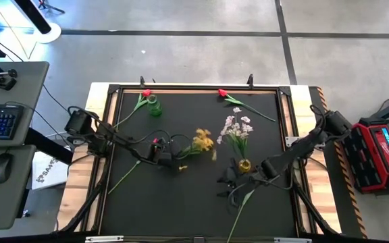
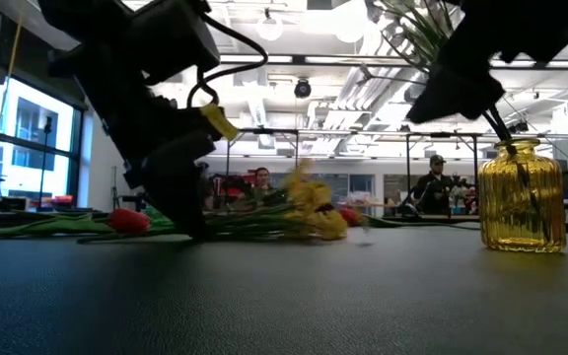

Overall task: Sort flowers into vase by color
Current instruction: Put the yellow flowers into the yellow vase

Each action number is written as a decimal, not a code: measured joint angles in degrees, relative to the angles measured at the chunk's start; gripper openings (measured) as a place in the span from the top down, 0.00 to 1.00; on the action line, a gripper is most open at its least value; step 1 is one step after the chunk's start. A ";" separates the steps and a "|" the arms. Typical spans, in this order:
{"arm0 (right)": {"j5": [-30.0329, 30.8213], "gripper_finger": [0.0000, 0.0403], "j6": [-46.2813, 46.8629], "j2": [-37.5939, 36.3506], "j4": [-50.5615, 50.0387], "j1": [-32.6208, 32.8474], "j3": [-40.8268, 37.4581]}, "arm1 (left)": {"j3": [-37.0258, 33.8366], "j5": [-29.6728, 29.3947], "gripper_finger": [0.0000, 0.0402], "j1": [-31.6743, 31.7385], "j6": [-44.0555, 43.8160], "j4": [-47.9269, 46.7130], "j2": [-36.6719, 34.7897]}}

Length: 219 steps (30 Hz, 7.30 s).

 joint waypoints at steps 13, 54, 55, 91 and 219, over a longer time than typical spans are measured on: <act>2.36 0.43 -12.88 -6.90 4.47 1.29 0.00 | -5.12 -11.00 0.99 -6.37 0.53 1.58 -16.08; -4.67 0.28 -39.90 -2.68 38.32 -12.56 0.00 | -11.01 11.46 1.00 -7.59 48.86 63.60 -19.28; -4.69 0.29 -39.84 -2.69 38.31 -12.70 0.00 | -10.17 11.40 1.00 -7.35 49.12 63.41 -17.95; -0.44 0.97 -28.27 -9.77 8.45 -7.57 8.89 | 1.30 -3.74 0.64 -6.93 47.39 40.30 -4.68; 37.13 1.00 1.28 -42.98 -19.00 1.40 -11.26 | 1.10 -8.46 0.63 -6.63 37.63 30.66 -4.68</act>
